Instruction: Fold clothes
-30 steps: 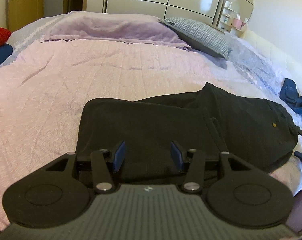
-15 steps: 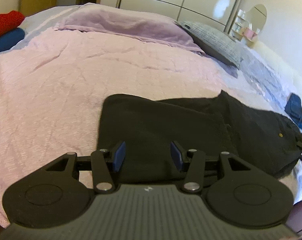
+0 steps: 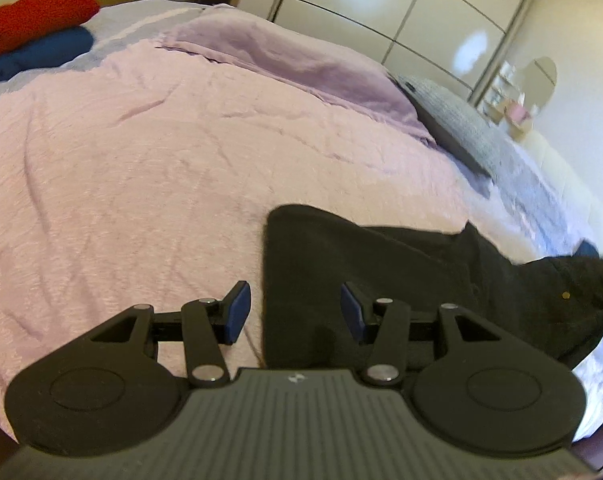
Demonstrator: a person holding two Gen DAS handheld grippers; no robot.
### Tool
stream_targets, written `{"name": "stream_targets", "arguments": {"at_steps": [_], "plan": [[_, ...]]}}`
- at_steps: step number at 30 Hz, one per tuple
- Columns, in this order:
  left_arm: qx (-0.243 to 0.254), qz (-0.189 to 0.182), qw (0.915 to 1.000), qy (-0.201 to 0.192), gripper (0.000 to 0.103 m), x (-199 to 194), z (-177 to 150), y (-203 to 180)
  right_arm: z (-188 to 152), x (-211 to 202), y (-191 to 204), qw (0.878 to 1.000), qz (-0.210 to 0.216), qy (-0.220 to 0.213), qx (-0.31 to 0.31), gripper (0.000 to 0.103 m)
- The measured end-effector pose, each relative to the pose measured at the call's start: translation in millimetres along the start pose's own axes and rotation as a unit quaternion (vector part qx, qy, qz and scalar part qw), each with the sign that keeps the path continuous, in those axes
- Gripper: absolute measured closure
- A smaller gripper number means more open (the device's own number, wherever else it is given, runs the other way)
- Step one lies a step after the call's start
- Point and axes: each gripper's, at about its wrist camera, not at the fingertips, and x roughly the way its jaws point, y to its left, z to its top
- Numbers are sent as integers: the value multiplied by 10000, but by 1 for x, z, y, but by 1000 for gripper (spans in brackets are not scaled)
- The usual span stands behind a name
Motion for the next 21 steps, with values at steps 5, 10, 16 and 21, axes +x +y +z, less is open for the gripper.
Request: {"name": "stream_targets", "arguments": {"at_steps": [5, 10, 16, 21], "plan": [[-315, -76, 9995, -62, 58, -12, 3, 19, -19, -46, 138, 9613, 745, -841, -2517, 86], [-616, -126, 9980, -26, 58, -19, 3, 38, -106, -69, 236, 8695, 1800, -586, -4563, 81], [-855, -390, 9955, 123, 58, -18, 3, 44, -170, -71, 250, 8029, 1854, -178, -5662, 58], [-910, -872, 9916, 303, 58, -5, 4, 29, -131, -95, 205, 8491, 2167, -128, -4816, 30]]}}
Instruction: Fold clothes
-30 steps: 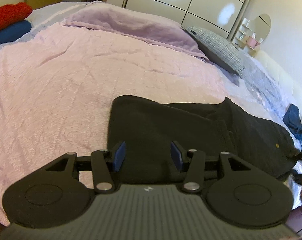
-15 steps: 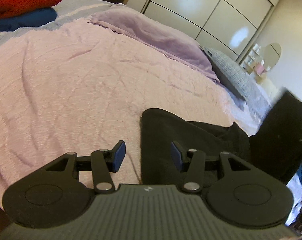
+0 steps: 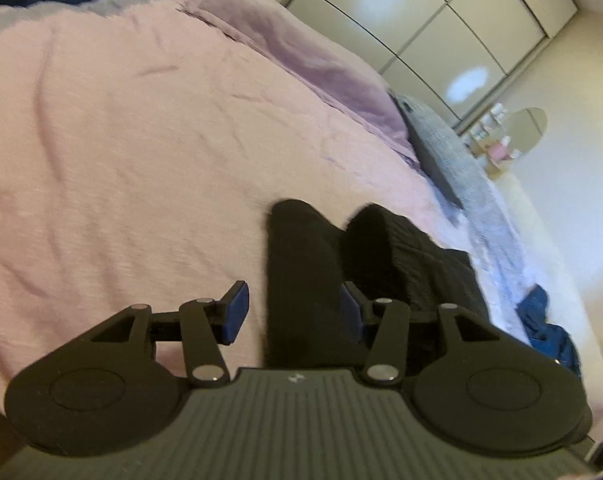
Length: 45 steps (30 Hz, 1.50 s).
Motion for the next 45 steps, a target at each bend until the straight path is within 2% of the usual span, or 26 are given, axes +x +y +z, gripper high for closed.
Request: {"name": "stream_targets", "arguments": {"at_steps": [2, 3, 4, 5, 7, 9, 11, 15, 17, 19, 20, 21, 24, 26, 27, 28, 29, 30, 34, 36, 39, 42, 45], "plan": [[-54, -253, 9996, 113, 58, 8, -1, -8, -6, -18, -19, 9959, -134, 151, 886, 30], [-103, -389, 9990, 185, 57, 13, -1, -11, -10, -20, -34, 9884, -175, 250, 1489, 30], [-163, -517, 9982, 258, 53, 17, -2, -13, -16, -22, -49, 9757, -191, 322, 2159, 30], [-267, -637, 9970, 350, 51, 22, -3, -15, -27, -24, -67, 9550, -220, 392, 2932, 30], [-508, -817, 9940, 522, 46, 34, -4, -18, -48, -27, -97, 8998, -306, 536, 4318, 30], [-740, -892, 9912, 634, 45, 46, -5, -18, -70, -31, -118, 8422, -315, 615, 5346, 30], [-887, -787, 9909, 634, 45, 55, -5, -17, -88, -25, -133, 7925, -212, 560, 6069, 30], [-914, -699, 9911, 674, 42, 64, -4, -19, -109, -9, -140, 7275, -19, 615, 6834, 30], [-828, -676, 9911, 787, 36, 70, -2, -23, -116, 8, -146, 6919, 114, 636, 7191, 30], [-743, -698, 9909, 881, 27, 77, -1, -27, -132, 22, -151, 6511, 287, 608, 7560, 30], [-716, -698, 9908, 917, 25, 80, 1, -29, -138, 27, -151, 6351, 357, 597, 7693, 30], [-703, -714, 9906, 937, 23, 82, 1, -31, -140, 30, -152, 6281, 404, 593, 7748, 30], [-678, -795, 9897, 974, 23, 89, 2, -35, -143, 31, -155, 6241, 457, 588, 7778, 30], [-588, -853, 9896, 998, 30, 91, 2, -38, -146, 27, -158, 6226, 482, 569, 7790, 30], [-532, -855, 9899, 1002, 42, 91, 2, -39, -149, 26, -159, 6222, 500, 556, 7793, 30], [-516, -865, 9898, 1012, 59, 91, 2, -38, -150, 27, -159, 6223, 525, 544, 7791, 30], [-565, -924, 9887, 1040, 66, 91, 2, -35, -152, 25, -159, 6225, 562, 530, 7788, 30], [-649, -1010, 9870, 1070, 68, 91, 2, -31, -153, 26, -158, 6249, 586, 539, 7766, 30], [-714, -1181, 9845, 1080, 80, 89, 4, -27, -150, 34, -163, 6462, 582, 652, 7582, 31], [-672, -1242, 9850, 991, 85, 84, 5, -29, -148, 29, -162, 6541, 608, 678, 7509, 38], [-549, -1349, 9867, 727, 87, 66, 12, -34, -140, 24, -164, 6679, 743, 635, 7378, 43], [-473, -1347, 9891, 349, 88, 38, 22, -32, -117, 24, -165, 6903, 1020, 584, 7140, 43], [-539, -1165, 9917, 66, 88, 17, 30, -18, -91, 35, -162, 7211, 1178, 650, 6796, 43]]}}
